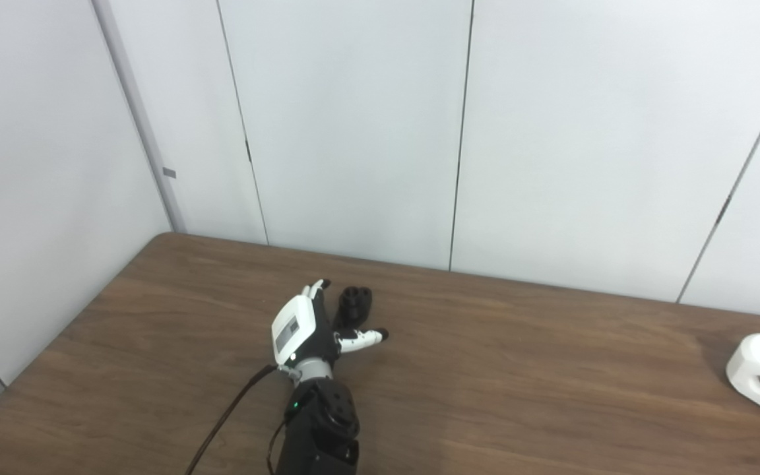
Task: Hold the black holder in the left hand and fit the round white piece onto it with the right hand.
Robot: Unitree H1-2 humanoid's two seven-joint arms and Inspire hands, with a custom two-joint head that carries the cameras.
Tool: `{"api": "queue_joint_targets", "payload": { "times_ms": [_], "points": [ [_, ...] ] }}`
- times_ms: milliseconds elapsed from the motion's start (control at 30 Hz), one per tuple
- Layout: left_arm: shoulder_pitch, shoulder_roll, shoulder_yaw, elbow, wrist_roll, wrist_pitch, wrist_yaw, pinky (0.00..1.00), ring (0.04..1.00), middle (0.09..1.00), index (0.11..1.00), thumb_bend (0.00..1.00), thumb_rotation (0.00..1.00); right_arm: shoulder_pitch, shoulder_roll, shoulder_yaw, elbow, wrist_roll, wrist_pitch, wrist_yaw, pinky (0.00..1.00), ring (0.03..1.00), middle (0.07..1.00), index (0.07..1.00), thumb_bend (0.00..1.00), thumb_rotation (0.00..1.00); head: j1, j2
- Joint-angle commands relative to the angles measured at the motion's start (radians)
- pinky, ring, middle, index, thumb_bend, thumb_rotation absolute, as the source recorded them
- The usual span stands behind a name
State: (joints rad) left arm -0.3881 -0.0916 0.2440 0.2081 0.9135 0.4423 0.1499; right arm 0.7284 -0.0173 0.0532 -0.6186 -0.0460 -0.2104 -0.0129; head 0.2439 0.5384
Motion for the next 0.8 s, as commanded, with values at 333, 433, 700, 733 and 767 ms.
{"api": "queue_joint_targets", "payload": {
  "times_ms": [333, 433, 700, 733, 767],
  "points": [
    [0.028, 0.05, -0.016, 0.049, -0.062, 0.027, 0.03, 0.61, 0.846, 0.841, 0.586, 0.97, 0.16, 0.014, 0.016, 0.002, -0.018, -0.004, -0.041, -0.01, 0.64, 0.777, 0.782, 0.77, 0.32, 0.65, 0.009, 0.001],
    [0.033, 0.054, -0.022, 0.054, -0.068, 0.027, 0.032, 0.64, 0.862, 0.849, 0.562, 0.97, 0.17, 0.014, 0.015, -0.002, -0.02, -0.011, -0.041, -0.011, 0.63, 0.772, 0.779, 0.767, 0.31, 0.64, 0.009, 0.002],
    [0.038, 0.053, -0.028, 0.071, -0.09, 0.027, 0.048, 0.73, 0.927, 0.931, 0.816, 0.99, 0.15, 0.026, 0.017, -0.003, -0.031, -0.015, -0.041, -0.012, 0.64, 0.774, 0.781, 0.766, 0.31, 0.62, -0.004, 0.011],
    [0.038, 0.049, -0.025, 0.073, -0.082, 0.027, 0.044, 0.73, 0.933, 0.938, 0.84, 0.99, 0.16, 0.028, 0.019, -0.002, -0.033, -0.018, -0.041, -0.013, 0.63, 0.771, 0.78, 0.765, 0.31, 0.63, -0.004, 0.011],
    [0.039, 0.046, -0.022, 0.073, -0.078, 0.028, 0.041, 0.74, 0.948, 0.952, 0.849, 0.98, 0.16, 0.03, 0.02, -0.002, -0.034, -0.019, -0.04, -0.013, 0.63, 0.768, 0.778, 0.763, 0.31, 0.63, -0.006, 0.012]
  ]
}}
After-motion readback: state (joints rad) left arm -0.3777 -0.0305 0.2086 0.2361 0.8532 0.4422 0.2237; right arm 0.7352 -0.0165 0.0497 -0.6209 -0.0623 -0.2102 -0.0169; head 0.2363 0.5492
